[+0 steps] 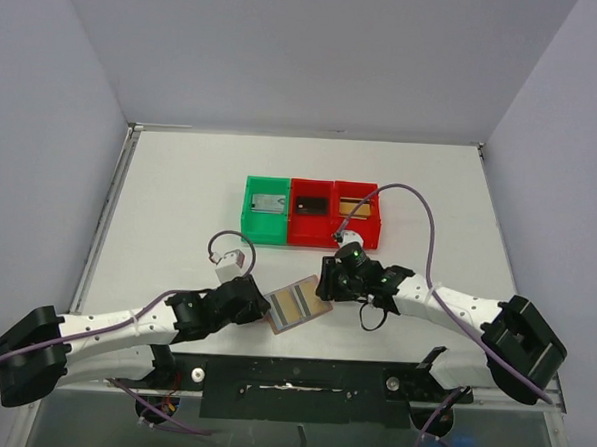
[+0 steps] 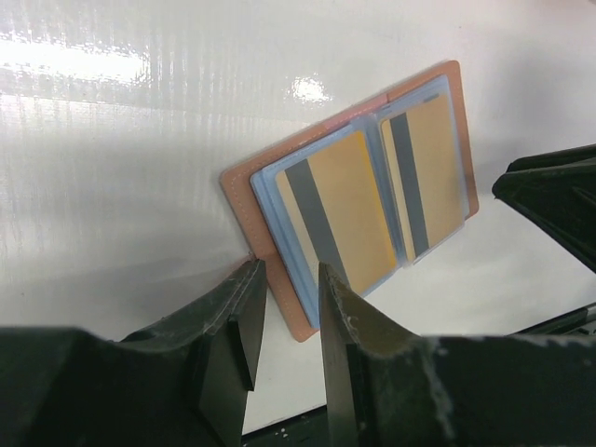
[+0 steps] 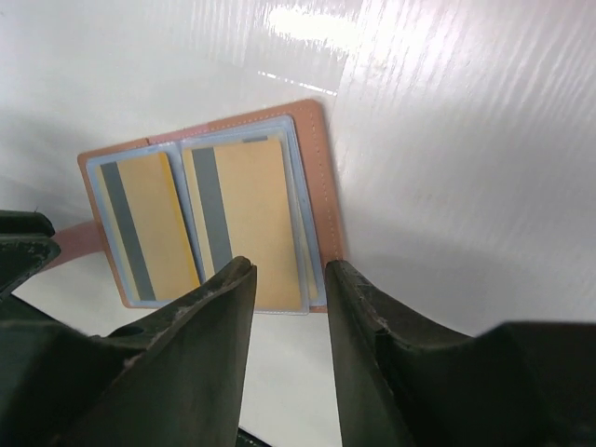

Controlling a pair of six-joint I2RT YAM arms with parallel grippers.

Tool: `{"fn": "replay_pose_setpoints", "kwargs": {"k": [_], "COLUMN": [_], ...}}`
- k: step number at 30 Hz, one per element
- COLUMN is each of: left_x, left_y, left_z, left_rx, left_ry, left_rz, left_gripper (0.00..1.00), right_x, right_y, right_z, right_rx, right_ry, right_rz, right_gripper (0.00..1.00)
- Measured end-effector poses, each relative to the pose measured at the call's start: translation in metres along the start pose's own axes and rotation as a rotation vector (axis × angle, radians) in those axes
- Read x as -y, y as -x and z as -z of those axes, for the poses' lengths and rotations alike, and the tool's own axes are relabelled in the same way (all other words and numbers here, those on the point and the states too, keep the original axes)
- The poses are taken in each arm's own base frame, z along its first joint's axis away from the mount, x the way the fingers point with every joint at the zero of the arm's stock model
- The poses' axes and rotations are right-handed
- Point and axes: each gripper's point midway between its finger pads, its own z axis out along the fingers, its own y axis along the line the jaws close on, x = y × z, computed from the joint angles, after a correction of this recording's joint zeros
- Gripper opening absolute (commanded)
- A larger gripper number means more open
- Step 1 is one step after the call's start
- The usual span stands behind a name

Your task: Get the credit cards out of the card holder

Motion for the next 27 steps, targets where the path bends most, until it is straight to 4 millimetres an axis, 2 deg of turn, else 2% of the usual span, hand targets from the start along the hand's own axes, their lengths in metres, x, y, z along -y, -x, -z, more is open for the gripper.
{"fn": "replay_pose_setpoints", "kwargs": {"k": [6,11,16,20,27], "left_x": [0.010,0.021,0.031,0.035,0.028], "left_y": [0.006,0.009,0.009,0.006,-0.001], "left_z": [0.006,0.008,0.009,0.008,0.004], "left_rx": [0.015,0.021,0.016,0.002,-0.017], "left_ry": [-0.043,-0.091,-0.131,-0.152,-0.145], "left_rz": [0.016,0.030,0.033,0.034,0.031], "left_gripper": [0.32,0.33,0.33,0.33,0.34], "right_x": [-0.006,-0.034,-0.063,-0.075,-0.072], "right_y": [0.018,0.018,0.003,-0.006,-0.016], "right_z": [0.014,0.014,0.002,-0.010,-0.026], "right_rx": [0.068,0.051,-0.010,-0.056,-0.098], "right_ry": [0.011,0.152,0.255,0.279,0.266], "right_rz": [0.008,0.021,0.056,0.069,0.065], "right_gripper": [0.41,0.34,0.27,0.26,0.26]}}
